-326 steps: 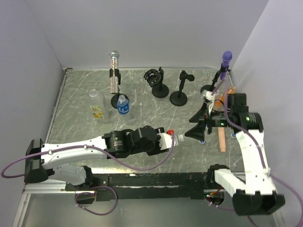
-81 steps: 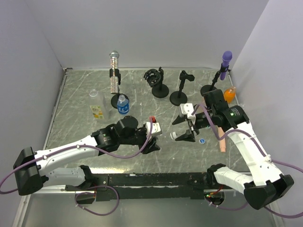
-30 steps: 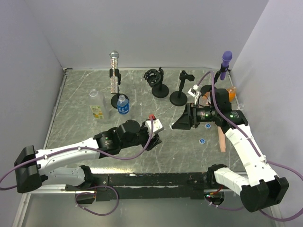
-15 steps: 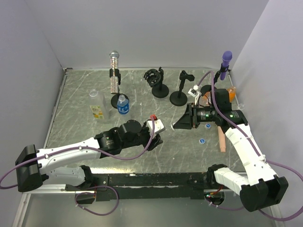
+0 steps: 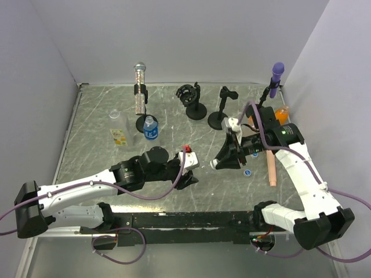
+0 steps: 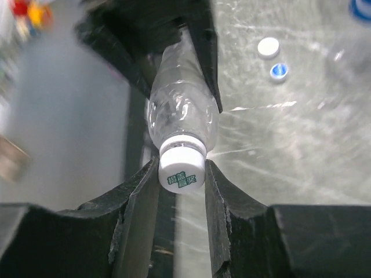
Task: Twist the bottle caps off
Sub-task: Unscrew the bottle cap from the plastic bottle.
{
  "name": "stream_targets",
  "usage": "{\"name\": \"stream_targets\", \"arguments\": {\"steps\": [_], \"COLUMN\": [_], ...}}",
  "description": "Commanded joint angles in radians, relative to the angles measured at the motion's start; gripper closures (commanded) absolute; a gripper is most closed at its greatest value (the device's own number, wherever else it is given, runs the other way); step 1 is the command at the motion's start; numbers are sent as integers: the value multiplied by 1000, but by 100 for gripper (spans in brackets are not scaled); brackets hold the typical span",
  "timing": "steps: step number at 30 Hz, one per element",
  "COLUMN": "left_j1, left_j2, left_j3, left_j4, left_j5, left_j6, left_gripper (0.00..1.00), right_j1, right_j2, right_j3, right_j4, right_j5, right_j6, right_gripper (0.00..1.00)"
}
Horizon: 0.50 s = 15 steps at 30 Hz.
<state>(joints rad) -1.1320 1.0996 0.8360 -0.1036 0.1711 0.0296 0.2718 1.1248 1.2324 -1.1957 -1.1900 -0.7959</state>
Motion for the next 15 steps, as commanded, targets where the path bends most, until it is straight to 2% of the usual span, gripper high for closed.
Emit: {"name": "stream_targets", "arguments": {"steps": [1, 5, 10, 12, 15], "left_j1": [-5, -3, 0, 0, 0], "left_j2": [-32, -33, -53, -60, -66], "left_j3": [-9, -20, -41, -44, -51], "left_j4": [-25, -27, 4, 22, 50], "left_j5": [113, 111, 108, 88, 51], "left_j6": [33, 26, 13, 6, -10], "left_gripper": [63, 63, 63, 63, 63], "right_j1": [12, 14, 14, 15, 15], "right_j2": [-46, -100, -76, -59, -30], "right_j3": [55, 44, 49, 24, -16], "right_j4": [-93, 16, -7, 4, 30], "right_j5": [25, 47, -19, -57, -108], "right_j6": [-490, -509, -502, -447, -311], "right_gripper": [81, 77, 76, 76, 68]}}
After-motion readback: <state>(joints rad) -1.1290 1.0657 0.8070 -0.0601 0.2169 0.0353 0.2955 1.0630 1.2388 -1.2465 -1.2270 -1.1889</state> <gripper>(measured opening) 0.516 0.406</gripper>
